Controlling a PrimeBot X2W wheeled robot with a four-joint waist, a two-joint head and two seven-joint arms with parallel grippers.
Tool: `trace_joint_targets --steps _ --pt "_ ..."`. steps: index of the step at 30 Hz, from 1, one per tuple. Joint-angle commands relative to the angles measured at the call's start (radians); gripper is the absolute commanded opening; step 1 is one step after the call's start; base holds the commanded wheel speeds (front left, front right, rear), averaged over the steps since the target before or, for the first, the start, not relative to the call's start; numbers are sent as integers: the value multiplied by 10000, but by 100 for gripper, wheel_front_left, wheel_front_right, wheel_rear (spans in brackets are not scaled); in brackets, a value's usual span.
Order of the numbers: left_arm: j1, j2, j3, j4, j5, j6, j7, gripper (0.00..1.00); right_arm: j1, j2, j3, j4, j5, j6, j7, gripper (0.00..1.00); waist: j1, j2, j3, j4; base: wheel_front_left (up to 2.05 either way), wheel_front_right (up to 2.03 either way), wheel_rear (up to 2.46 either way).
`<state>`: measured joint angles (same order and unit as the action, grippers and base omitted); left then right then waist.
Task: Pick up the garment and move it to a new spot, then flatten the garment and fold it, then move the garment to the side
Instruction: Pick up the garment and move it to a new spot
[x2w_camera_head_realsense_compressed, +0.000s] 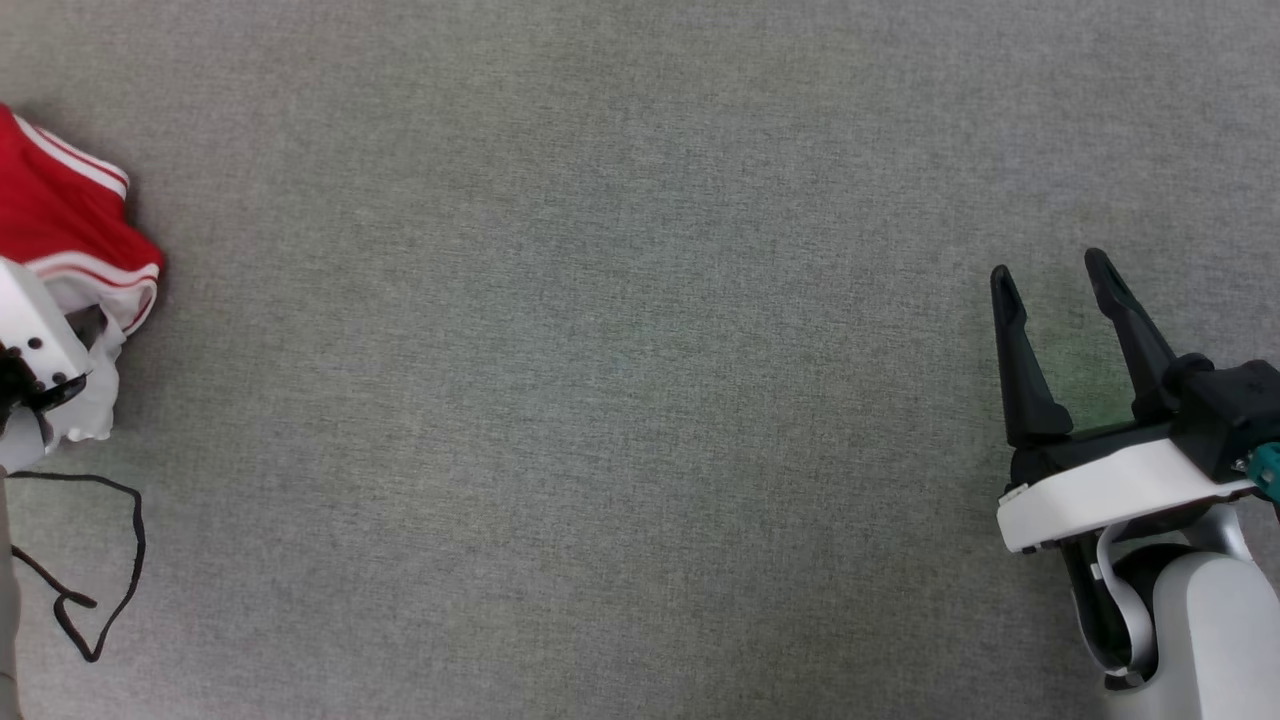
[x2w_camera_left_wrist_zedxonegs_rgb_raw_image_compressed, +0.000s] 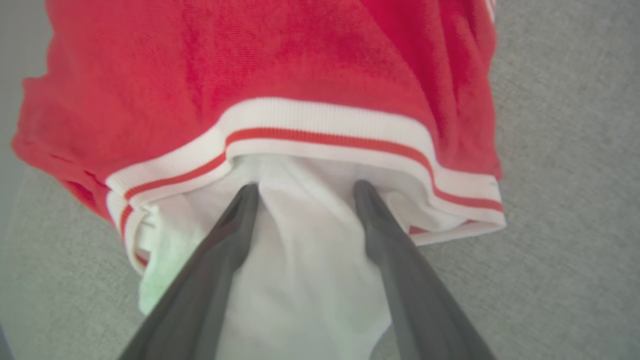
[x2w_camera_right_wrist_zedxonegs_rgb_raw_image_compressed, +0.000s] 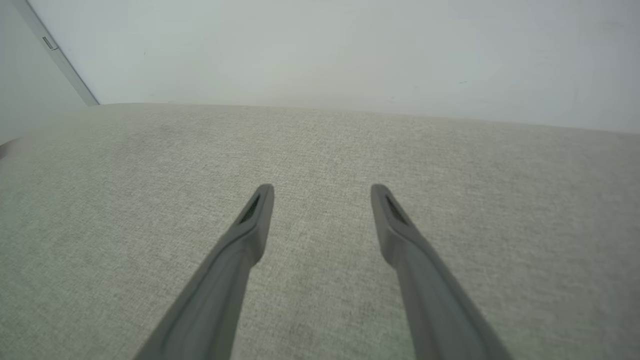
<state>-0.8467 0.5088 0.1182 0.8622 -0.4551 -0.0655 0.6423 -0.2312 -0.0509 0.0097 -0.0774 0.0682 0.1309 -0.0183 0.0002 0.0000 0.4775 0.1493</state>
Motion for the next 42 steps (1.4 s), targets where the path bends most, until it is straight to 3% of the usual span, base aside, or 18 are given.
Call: trace_joint_targets --steps 1,4,5,6,7,12,27,35,42 --pt "173 -65 119 203 -171 126 306 100 -195 9 28 32 20 -3 -65 100 -2 0 58 -60 0 0 0" --pt "410 -159 267 453 -368 316 602 100 -218 9 82 25 75 -3 -75 100 -2 0 105 -117 0 0 0" --pt "441 -183 303 467 -409 367 615 56 -231 9 59 14 64 -3 -72 100 -2 0 121 -125 0 0 0" --pt "475 -208 339 467 -465 420 575 22 -245 9 40 3 38 -3 -65 100 -2 0 130 -131 0 0 0" --pt "493 -234 360 447 -481 473 526 0 -259 9 23 -8 22 -3 -47 100 -2 0 136 -132 0 0 0" --pt "246 -170 324 20 -315 655 -324 0 -225 9 -133 -66 -68 -3 60 100 -2 0 52 -41 0 0 0" --pt "-897 -205 -585 -1260 1104 793 -5083 0 403 9 -402 193 247 -3 8 100 -2 0 -1924 428 0 0 0" --pt "-1208 -918 -1146 -1722 1233 305 -6760 0 1110 11 -754 370 573 -3 36 100 -2 0 -3182 283 0 0 0" --pt "-487 -1940 -1976 -2545 1314 43 -6994 0 1783 8 -859 379 784 -3 178 100 -2 0 -4031 -352 0 0 0"
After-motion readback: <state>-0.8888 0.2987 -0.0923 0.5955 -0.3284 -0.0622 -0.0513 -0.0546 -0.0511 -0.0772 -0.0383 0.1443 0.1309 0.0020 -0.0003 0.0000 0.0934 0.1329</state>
